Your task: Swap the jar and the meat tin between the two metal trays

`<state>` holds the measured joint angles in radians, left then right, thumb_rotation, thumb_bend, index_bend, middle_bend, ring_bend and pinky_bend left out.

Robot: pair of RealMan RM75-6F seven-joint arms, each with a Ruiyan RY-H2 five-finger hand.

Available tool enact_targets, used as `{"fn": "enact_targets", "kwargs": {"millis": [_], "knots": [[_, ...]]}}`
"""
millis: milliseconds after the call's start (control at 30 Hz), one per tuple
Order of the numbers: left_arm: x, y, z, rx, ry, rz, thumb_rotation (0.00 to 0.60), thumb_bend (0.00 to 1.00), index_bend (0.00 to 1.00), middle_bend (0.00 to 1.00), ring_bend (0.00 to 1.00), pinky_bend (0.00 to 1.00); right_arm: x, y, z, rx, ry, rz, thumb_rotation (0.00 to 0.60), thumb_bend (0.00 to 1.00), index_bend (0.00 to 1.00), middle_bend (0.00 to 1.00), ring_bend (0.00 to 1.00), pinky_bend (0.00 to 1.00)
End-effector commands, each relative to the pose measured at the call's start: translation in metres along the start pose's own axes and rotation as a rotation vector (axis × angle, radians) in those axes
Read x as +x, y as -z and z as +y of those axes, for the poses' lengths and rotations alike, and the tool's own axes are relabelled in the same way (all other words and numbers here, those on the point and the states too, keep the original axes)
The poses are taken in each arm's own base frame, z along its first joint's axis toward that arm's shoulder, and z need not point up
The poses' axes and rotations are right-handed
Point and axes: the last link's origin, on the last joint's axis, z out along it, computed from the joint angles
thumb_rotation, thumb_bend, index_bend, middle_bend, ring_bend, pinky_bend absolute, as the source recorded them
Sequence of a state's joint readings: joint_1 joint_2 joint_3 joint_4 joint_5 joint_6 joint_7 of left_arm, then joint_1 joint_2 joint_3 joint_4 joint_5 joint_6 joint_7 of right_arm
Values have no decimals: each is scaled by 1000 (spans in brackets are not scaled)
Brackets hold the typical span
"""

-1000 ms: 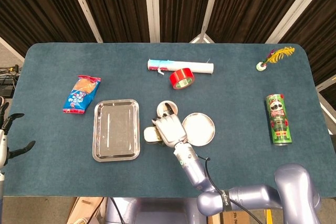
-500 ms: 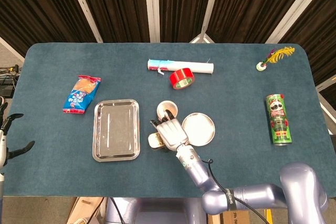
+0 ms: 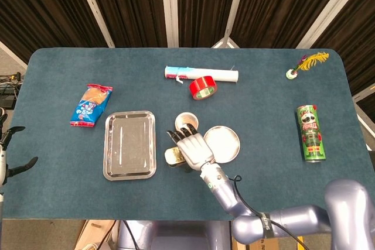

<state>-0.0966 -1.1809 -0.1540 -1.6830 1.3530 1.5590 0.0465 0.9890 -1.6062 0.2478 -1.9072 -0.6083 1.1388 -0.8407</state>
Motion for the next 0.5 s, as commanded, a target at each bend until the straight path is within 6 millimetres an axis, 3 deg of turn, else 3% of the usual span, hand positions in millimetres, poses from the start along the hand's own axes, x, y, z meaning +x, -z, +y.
{"fn": "enact_targets", "kwargs": {"millis": [33,200,333,500], "knots": [[0,0,0,1,2,2,600,154,280,0,0,127,33,19,11,-38,-19,41,600,70,6,185,112,0],[0,0,0,2,2,4,600,153,280,0,0,127,72,21,20,-73,-71,148,600,71,5,184,112,0],[0,0,-1,9,-1,9,600,153,280,0,0,127,76,-1,27,-104,-81,159,600,71,5,163,112,0],[1,-1,-3,24,-5,18,600,153,280,0,0,127,67,-31,33,-135,-119,116,600,71,5,137,101,0]]}}
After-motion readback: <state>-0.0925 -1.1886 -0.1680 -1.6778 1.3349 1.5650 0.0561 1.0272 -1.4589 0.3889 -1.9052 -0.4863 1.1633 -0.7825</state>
